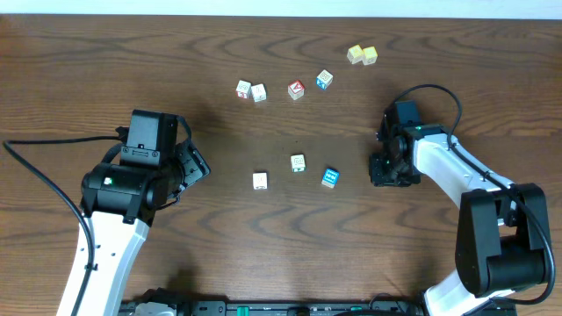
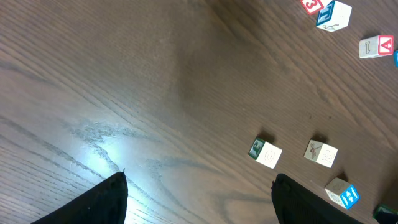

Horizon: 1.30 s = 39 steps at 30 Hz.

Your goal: Lift 4 blocks

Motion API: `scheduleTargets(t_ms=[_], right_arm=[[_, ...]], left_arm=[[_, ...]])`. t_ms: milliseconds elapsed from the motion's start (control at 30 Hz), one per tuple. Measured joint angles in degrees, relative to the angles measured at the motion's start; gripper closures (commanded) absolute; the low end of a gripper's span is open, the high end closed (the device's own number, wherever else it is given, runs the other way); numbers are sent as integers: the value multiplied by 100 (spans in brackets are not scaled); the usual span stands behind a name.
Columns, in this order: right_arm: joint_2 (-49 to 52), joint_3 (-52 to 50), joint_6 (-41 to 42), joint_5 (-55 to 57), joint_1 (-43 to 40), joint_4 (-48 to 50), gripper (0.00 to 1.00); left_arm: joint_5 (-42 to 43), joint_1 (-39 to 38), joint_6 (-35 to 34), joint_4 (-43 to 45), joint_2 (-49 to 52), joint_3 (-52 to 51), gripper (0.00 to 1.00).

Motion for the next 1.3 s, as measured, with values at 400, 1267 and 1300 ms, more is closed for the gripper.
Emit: scheduleTargets(t_ms=[400,1267,1300], right_arm=[[4,363,149,192,2,-461,53],[57,1821,592,-1008,988,-1226,13],[59,1709,577,-997,1126,-1073,10]], left_arm=[[2,0,0,-2,0,0,25],[2,0,0,2,0,0,25],[2,0,-2,0,0,0,25]])
